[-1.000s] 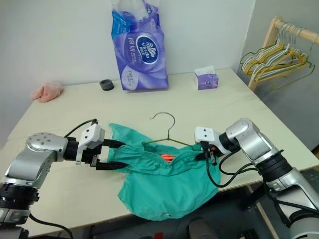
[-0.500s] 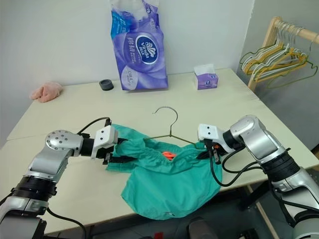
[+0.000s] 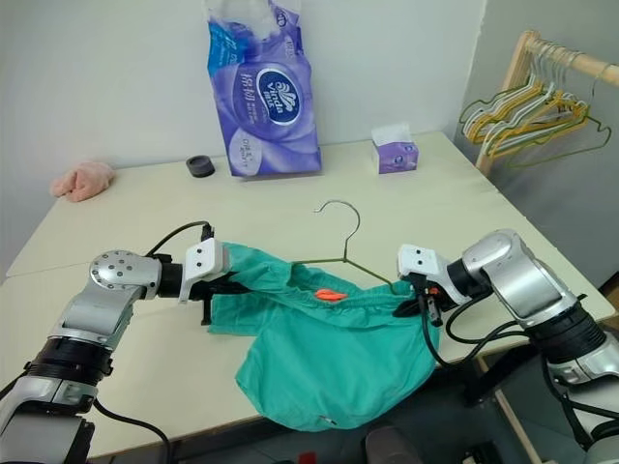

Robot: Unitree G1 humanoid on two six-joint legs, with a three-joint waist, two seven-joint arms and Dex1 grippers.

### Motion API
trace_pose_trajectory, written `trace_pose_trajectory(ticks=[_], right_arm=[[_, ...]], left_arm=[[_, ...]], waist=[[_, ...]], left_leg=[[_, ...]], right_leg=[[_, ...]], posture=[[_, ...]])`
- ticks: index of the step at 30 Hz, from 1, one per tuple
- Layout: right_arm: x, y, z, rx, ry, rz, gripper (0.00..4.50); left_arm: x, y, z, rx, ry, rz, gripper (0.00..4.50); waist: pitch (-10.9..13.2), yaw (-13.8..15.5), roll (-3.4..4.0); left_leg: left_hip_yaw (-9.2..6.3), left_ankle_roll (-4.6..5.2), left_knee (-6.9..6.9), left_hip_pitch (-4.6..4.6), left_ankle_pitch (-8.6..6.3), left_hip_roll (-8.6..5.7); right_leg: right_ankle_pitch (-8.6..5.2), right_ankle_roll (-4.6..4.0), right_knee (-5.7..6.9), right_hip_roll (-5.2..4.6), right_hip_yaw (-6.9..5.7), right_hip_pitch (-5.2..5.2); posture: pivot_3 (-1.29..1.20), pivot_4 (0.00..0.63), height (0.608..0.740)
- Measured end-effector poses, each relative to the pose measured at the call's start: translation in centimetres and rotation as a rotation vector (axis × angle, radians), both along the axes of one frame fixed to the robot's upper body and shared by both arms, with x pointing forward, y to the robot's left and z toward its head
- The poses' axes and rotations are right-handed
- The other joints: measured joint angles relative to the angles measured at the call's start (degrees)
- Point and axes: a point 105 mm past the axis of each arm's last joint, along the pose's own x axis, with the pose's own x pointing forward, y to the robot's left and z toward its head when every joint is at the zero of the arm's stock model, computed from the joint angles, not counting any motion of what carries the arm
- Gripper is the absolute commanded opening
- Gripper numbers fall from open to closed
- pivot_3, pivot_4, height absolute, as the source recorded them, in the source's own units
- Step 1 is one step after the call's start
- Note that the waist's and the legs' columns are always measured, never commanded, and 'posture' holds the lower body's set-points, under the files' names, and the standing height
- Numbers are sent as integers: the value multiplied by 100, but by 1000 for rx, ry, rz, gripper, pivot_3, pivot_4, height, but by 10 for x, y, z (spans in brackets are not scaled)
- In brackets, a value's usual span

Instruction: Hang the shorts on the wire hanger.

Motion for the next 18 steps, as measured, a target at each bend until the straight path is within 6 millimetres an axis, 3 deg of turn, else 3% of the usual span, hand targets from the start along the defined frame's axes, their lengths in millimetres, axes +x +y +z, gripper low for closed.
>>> trace_pose_trajectory(ticks=[13,18], right_arm=[[-3,-5,-1,45,76,-80,0],[-1,-6,-1,55,82,-110,0]], left_arm=[[-7,-7,-8,-36,16,31,34],[-7,-8,-8,-88,11,69,1271]], waist=[[0,-14,-1],[-1,-15,0]], left_leg=[[0,0,0,-1,0,0],[1,0,0,-1,0,0]], right_leg=[[-1,1,0,-1,1,0],[-1,1,0,-1,1,0]], posture=[[-329,17,740],[-328,18,740]])
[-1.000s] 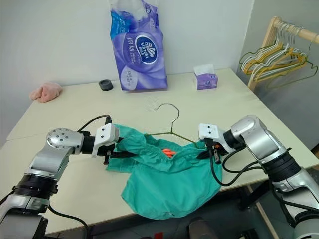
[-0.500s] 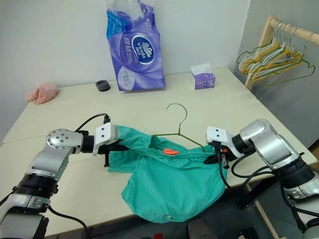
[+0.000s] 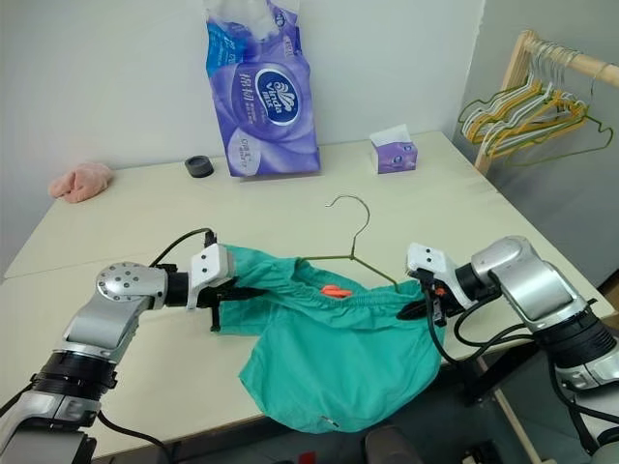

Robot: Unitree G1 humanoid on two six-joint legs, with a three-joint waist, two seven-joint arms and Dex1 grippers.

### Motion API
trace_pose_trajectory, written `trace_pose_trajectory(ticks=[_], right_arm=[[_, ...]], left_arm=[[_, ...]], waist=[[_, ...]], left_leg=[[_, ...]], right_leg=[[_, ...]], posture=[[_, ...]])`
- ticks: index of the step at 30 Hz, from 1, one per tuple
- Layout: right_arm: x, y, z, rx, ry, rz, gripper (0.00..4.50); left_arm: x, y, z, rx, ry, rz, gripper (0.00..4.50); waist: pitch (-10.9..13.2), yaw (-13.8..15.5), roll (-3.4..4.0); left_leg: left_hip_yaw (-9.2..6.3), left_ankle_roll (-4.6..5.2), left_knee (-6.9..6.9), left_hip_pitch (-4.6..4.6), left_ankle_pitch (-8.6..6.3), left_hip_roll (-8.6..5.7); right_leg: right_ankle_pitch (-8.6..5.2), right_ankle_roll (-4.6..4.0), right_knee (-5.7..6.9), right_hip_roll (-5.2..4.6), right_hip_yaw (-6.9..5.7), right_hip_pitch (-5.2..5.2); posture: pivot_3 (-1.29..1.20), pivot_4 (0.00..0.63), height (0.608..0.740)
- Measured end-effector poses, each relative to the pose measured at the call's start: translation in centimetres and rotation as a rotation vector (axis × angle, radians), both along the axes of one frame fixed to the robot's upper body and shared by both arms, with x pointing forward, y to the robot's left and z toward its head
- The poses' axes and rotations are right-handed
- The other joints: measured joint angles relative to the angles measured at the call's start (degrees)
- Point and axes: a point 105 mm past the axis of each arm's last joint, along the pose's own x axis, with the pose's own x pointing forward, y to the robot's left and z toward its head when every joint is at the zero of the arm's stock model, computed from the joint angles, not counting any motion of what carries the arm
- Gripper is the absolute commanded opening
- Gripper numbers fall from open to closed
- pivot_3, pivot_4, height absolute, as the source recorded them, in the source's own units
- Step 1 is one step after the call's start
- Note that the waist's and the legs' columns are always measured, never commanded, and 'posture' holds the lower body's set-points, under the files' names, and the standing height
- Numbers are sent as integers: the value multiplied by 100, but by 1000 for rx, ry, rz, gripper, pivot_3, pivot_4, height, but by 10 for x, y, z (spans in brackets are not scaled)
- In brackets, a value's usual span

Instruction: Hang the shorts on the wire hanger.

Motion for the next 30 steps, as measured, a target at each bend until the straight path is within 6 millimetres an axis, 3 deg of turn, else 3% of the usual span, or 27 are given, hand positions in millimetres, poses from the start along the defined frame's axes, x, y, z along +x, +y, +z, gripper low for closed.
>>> trace_pose_trajectory(ticks=[4,7,12,15,22,30], right_arm=[[2,4,1,30,10,-33,0],[6,9,2,67,18,-77,0],[14,7,5,122,16,-212,0],[17,4,1,140,25,-300,0],[2,-14,-10,146,86,-430,0],[-7,-64,-4,183,81,-727,0]], left_arm=[[5,3,2,-16,-81,58,2461],[8,20,2,-40,-123,167,2461],[5,68,8,-142,-146,419,2461],[-7,73,8,-186,-117,454,2461],[-26,11,22,-285,-11,228,2461],[-30,-62,43,-392,56,-12,2461]], waist=[[-1,-1,-1],[-2,-17,-1],[-3,-26,0],[-3,-6,-1],[-7,85,-2],[-6,19,-4]], left_leg=[[1,0,0,0,0,0],[0,0,-2,-1,0,1],[0,0,-4,-1,0,1],[2,0,-1,-4,-1,-2],[4,-2,32,-17,-5,-7],[4,0,50,-33,-8,-6]], right_leg=[[0,0,0,0,1,0],[0,0,1,0,0,-2],[0,1,1,0,1,-3],[0,1,0,-4,2,-2],[-1,2,1,-7,1,3],[-7,12,3,1,-1,4]], posture=[[-337,21,740],[-343,22,740],[-344,25,740],[-339,26,740],[-373,35,740],[-438,58,740]])
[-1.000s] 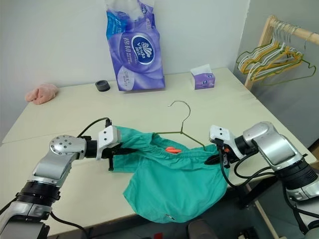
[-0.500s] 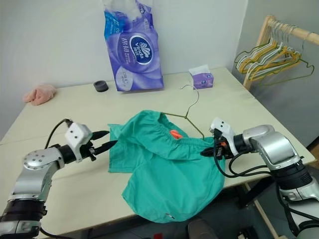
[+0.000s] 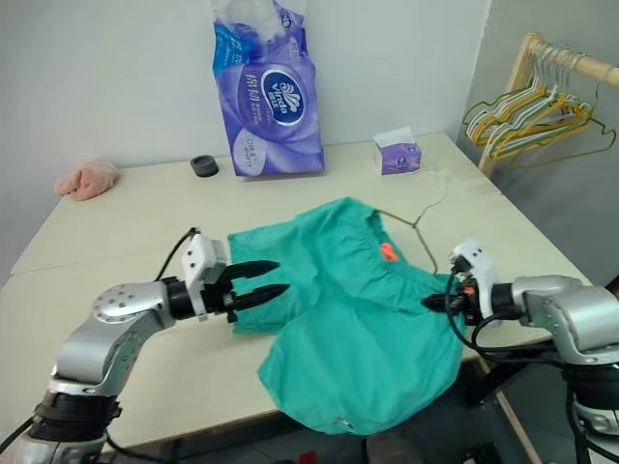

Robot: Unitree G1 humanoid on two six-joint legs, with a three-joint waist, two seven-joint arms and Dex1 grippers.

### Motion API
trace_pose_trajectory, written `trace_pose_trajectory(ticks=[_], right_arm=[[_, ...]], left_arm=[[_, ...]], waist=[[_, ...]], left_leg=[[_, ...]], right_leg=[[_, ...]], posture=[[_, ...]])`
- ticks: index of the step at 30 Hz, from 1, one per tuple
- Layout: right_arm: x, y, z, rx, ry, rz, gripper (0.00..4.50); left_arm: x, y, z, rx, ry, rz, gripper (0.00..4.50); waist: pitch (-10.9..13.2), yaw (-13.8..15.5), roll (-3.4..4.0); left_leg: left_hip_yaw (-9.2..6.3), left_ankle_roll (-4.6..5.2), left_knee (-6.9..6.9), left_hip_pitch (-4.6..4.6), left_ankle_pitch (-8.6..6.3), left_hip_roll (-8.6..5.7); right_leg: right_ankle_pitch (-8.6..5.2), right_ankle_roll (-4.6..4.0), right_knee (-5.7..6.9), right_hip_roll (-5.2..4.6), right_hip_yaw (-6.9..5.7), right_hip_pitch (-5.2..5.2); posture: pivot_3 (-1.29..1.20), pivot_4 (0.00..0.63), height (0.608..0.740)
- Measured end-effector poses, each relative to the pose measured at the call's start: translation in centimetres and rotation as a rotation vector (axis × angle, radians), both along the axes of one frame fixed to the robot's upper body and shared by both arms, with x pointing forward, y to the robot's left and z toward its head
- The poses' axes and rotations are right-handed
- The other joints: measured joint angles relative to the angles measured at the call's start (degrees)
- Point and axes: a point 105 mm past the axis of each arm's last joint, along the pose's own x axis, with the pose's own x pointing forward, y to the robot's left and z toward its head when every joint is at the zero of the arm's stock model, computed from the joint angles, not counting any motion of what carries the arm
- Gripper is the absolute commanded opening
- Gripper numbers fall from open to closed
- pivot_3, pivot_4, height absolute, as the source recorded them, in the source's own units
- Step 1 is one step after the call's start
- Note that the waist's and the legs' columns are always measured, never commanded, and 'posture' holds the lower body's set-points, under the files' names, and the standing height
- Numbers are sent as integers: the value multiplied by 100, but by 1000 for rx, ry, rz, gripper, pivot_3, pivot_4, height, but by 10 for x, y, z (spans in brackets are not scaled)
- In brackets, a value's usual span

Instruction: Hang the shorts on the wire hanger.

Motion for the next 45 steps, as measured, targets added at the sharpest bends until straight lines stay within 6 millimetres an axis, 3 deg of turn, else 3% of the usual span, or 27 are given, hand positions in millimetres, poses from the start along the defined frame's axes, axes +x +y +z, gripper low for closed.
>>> trace_pose_trajectory(ticks=[2,9,15,18,22,28,32,39,45], right_arm=[[-7,-24,-7,-26,25,-118,0],[-26,-107,-17,-147,27,-496,0],[-47,-147,-22,-205,47,-684,0],[-50,-179,-16,-299,23,-824,0],[-46,-222,20,-468,-121,-967,0],[-23,-240,78,-522,-357,-1049,0],[-9,-245,104,-508,-436,-1071,0],[14,-267,120,-395,-409,-1204,0],[26,-271,111,-313,-278,-1227,0]], left_arm=[[-6,-23,7,-45,28,-104,2461],[-9,-73,31,-115,27,-298,2461],[-12,-114,42,-97,-16,-391,2461],[-7,-137,48,-86,-40,-405,2461],[-4,-160,66,-113,-88,-423,2461],[8,-182,79,-129,-106,-402,2461],[12,-187,85,-113,-147,-395,2461],[12,-194,88,-108,-196,-400,2461],[9,-198,87,-97,-210,-411,2461]], waist=[[1,-17,2],[13,-126,2],[25,-355,7],[71,-446,11],[139,-572,39],[254,-836,35],[305,-953,19],[420,-996,44],[506,-981,41]], left_leg=[[5,2,5,-6,-2,-2],[23,10,5,-5,-6,-4],[56,43,4,-10,-27,-3],[87,57,5,-7,-36,-12],[120,84,4,1,-54,-21],[173,97,-5,42,-76,-16],[212,112,-2,48,-90,-16],[274,124,5,56,-99,-20],[329,144,11,63,-111,-21]], right_leg=[[-6,10,-1,3,2,0],[-22,37,-3,26,13,3],[-29,48,-10,30,36,10],[-32,53,-24,26,37,17],[-47,80,-42,17,66,26],[-62,104,-41,28,130,39],[-64,115,-47,26,171,39],[-34,163,-96,15,229,54],[-19,190,-106,15,306,51]], posture=[[-460,67,740],[-507,91,740],[-533,117,740],[-532,128,740],[-529,139,740],[-521,157,740],[-512,164,740],[-502,176,740],[-500,191,740]])
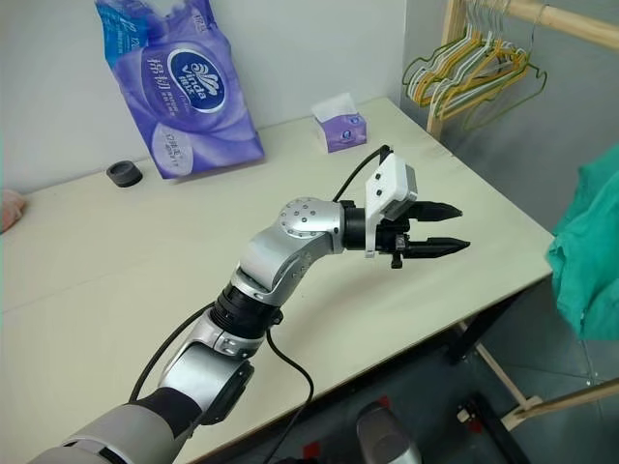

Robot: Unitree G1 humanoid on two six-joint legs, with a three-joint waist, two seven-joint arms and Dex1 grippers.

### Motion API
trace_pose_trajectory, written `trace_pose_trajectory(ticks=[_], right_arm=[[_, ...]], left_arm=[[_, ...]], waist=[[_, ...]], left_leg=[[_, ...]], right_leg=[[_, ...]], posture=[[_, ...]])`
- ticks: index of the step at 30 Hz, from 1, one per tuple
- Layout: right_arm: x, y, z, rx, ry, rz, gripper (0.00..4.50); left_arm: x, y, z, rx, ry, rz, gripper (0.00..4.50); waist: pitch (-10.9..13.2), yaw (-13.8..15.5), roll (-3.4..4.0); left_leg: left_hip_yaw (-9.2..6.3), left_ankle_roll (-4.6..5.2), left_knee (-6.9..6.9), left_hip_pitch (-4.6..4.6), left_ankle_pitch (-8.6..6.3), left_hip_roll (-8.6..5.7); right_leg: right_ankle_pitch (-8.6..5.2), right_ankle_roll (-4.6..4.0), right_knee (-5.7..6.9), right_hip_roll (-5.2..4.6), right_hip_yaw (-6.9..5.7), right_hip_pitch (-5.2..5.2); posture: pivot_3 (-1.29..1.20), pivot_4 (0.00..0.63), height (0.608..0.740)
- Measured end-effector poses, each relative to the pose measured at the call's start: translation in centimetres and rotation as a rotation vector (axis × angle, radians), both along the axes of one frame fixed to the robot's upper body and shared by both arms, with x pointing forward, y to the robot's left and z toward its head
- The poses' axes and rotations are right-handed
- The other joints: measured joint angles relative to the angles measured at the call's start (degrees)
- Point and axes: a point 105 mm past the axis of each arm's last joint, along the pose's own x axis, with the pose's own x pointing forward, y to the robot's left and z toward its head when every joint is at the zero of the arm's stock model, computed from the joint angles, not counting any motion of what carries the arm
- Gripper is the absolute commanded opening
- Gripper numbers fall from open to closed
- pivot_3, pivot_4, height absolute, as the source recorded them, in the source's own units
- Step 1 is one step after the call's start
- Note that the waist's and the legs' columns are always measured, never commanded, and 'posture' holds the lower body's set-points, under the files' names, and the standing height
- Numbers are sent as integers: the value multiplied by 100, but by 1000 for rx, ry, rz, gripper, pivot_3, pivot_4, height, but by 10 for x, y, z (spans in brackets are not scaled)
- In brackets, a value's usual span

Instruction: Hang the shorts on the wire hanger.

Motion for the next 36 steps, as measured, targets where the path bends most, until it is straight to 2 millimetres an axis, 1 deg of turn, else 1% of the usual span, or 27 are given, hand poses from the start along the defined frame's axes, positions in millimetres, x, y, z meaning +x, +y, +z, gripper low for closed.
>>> trace_pose_trajectory(ticks=[3,7,11,15,19,21,23,29,30,33,36], right_arm=[[3,1,1,58,10,-1,0],[4,4,-2,114,16,-1,0],[4,6,-3,147,25,-2,0],[3,9,-5,172,29,-1,0],[8,17,-4,219,2,20,0],[11,20,-3,236,-9,23,510],[11,23,-2,263,-22,25,1015],[14,28,7,288,-77,16,3053],[13,28,10,291,-89,9,3435],[11,26,19,273,-128,-5,4395],[9,24,30,218,-159,-16,4459]], left_arm=[[0,-1,0,0,-4,0,2461],[-2,-3,2,-11,-11,-12,2461],[-10,-7,8,-19,16,-82,2461],[-14,-5,18,-13,73,-166,2461],[-6,-7,24,23,67,-177,2461],[-4,-7,30,16,48,-177,2505],[-4,-7,32,12,35,-188,2505],[-2,-8,29,18,25,-198,2505],[-2,-9,29,17,19,-200,2505],[-3,-10,28,25,12,-210,2505],[-2,-10,27,26,8,-210,2505]], waist=[[37,1,-4],[49,2,-11],[53,1,-16],[51,-3,-13],[50,-16,-12],[50,-27,-11],[47,-51,-6],[42,-134,2],[41,-141,3],[40,-156,4],[40,-202,5]], left_leg=[[22,5,2,1,-3,0],[45,21,4,0,-14,0],[55,25,4,-1,-18,0],[57,27,3,-5,-18,2],[73,31,5,-10,-21,1],[79,39,5,-10,-25,1],[82,43,4,-10,-28,1],[84,44,4,-10,-28,2],[85,44,4,-10,-28,2],[88,44,4,-10,-28,2],[95,45,4,-9,-28,2]], right_leg=[[12,21,-16,0,14,-1],[18,31,-29,-3,31,-1],[22,40,-42,-4,38,0],[35,61,-67,-3,41,3],[46,79,-86,-6,56,4],[47,80,-90,-8,61,3],[47,81,-90,-8,63,2],[47,81,-87,-8,65,-1],[47,81,-87,-8,66,-1],[48,83,-86,-8,69,-2],[49,85,-82,-8,76,-6]], posture=[[-499,194,740],[-500,196,740],[-503,192,740],[-506,184,740],[-510,179,740],[-514,176,740],[-517,173,740],[-527,163,740],[-527,163,740],[-533,160,740],[-537,156,740]])
